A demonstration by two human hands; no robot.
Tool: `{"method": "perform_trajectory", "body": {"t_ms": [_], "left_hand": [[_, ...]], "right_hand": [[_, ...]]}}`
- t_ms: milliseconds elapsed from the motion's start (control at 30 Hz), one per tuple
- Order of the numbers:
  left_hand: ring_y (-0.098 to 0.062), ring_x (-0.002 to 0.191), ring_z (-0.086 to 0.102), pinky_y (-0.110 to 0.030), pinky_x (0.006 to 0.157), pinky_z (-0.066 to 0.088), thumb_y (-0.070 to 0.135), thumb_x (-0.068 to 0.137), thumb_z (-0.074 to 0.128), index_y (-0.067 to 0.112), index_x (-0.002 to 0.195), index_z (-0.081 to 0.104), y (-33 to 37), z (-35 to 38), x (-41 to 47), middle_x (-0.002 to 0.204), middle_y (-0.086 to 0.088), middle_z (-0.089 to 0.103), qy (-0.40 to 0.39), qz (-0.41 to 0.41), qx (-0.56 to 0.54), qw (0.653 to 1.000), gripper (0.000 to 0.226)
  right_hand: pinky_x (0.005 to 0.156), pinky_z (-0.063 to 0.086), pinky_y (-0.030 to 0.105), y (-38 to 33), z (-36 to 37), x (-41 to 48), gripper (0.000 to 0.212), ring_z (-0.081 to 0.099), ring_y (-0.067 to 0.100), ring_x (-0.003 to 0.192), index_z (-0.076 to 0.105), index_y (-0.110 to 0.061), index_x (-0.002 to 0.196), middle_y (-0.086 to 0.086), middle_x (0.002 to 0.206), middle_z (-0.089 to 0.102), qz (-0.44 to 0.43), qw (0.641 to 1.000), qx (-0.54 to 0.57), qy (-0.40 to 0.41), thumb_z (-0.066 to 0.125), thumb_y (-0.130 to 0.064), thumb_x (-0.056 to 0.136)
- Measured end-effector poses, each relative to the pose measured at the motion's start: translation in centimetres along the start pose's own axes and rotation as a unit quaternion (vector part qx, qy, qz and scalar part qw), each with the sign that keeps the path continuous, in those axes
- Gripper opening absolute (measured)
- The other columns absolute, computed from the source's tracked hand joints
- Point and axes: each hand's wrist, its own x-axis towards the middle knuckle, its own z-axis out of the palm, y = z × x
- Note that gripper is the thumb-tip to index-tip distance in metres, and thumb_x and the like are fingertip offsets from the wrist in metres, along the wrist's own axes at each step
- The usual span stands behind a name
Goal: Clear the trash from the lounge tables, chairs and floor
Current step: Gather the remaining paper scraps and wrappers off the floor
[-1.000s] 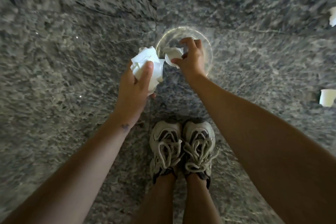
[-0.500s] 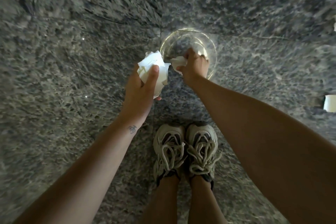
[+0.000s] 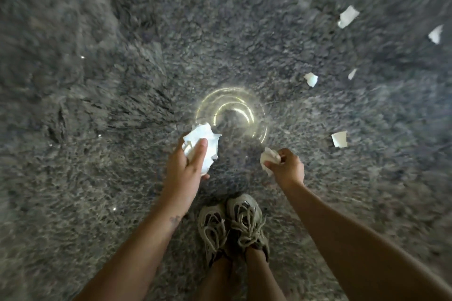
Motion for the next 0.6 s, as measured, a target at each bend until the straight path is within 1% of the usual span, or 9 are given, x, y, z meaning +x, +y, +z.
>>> {"method": "perform_trajectory", "body": {"t_ms": [67,133,200,267,300,367,433,500,600], "left_hand": [[0.003,0.055,0.059,-0.013,0.044,0.045,0.027,0.093,0.050,0.003,0.112,0.059,2.9,1.4,-0.6,0.076,0.003,0.063,-0.030,0.014,0.008,0.999,0.031],[0.002,0.056,0.059,-0.016,0.044,0.046,0.029,0.093,0.050,0.004,0.113,0.059,5.5,3.4,-0.9,0.076,0.002,0.064,-0.072,0.023,0.007,0.997,0.033],[0.002,0.056,0.059,-0.017,0.044,0.047,0.033,0.090,0.050,0.006,0.113,0.059,7.6,5.8,-1.1,0.076,0.004,0.064,-0.110,0.032,0.006,0.993,0.037],[0.003,0.058,0.059,-0.016,0.045,0.046,0.040,0.085,0.049,0.006,0.115,0.059,8.9,8.5,-1.0,0.080,0.003,0.065,-0.136,0.045,0.011,0.990,0.047],[0.003,0.058,0.059,-0.016,0.045,0.046,0.041,0.084,0.049,0.005,0.116,0.059,9.4,10.0,-0.9,0.080,0.002,0.065,-0.144,0.050,0.019,0.988,0.048],[0.003,0.057,0.059,-0.016,0.044,0.047,0.033,0.089,0.050,0.005,0.115,0.059,9.7,13.0,-0.7,0.078,0.003,0.065,-0.156,0.048,0.039,0.986,0.040],[0.003,0.056,0.059,-0.016,0.044,0.047,0.026,0.092,0.051,0.005,0.115,0.059,9.7,16.0,-0.3,0.076,0.006,0.064,-0.163,0.040,0.058,0.984,0.032],[0.003,0.058,0.060,-0.017,0.045,0.048,0.026,0.093,0.050,0.007,0.116,0.058,9.9,18.7,0.1,0.078,0.007,0.065,-0.174,0.028,0.076,0.981,0.031],[0.002,0.059,0.060,-0.018,0.045,0.048,0.026,0.094,0.050,0.010,0.117,0.057,10.5,22.7,1.5,0.081,0.006,0.065,-0.186,0.021,0.105,0.977,0.029]], "right_hand": [[0.064,0.033,0.024,0.7,-4.0,-0.7,0.025,0.059,0.024,0.081,0.063,-0.013,0.091,0.009,0.089,0.068,0.026,0.999,0.022,0.036,0.077,-0.019,0.071],[0.063,0.033,0.022,1.5,-7.6,-0.7,0.028,0.060,0.025,0.084,0.065,-0.010,0.094,0.011,0.087,0.068,0.048,0.995,0.049,0.072,0.078,-0.018,0.071],[0.052,0.029,0.019,2.5,-10.7,0.0,0.023,0.056,0.021,0.075,0.064,-0.011,0.087,0.008,0.078,0.064,0.063,0.989,0.083,0.100,0.079,-0.017,0.070],[0.050,0.028,0.021,3.6,-12.9,1.1,0.021,0.053,0.018,0.070,0.060,-0.014,0.079,0.005,0.073,0.060,0.088,0.981,0.121,0.121,0.079,-0.015,0.070],[0.049,0.028,0.020,4.3,-13.8,1.8,0.020,0.053,0.017,0.070,0.060,-0.016,0.078,0.004,0.073,0.060,0.099,0.977,0.137,0.127,0.079,-0.015,0.070],[0.055,0.035,0.019,5.7,-15.0,3.3,0.017,0.055,0.017,0.072,0.063,-0.016,0.079,0.004,0.074,0.062,0.121,0.971,0.160,0.130,0.078,-0.016,0.070],[0.062,0.036,0.024,6.7,-15.7,5.2,0.016,0.055,0.018,0.074,0.066,-0.014,0.081,0.004,0.075,0.062,0.135,0.968,0.170,0.128,0.077,-0.017,0.070],[0.063,0.034,0.025,7.6,-16.2,7.1,0.016,0.053,0.017,0.074,0.064,-0.015,0.078,0.002,0.075,0.060,0.150,0.967,0.171,0.116,0.077,-0.017,0.069],[0.062,0.036,0.026,8.9,-17.2,9.6,0.019,0.055,0.017,0.073,0.060,-0.020,0.075,0.003,0.075,0.062,0.171,0.960,0.199,0.102,0.078,-0.017,0.068]]}}
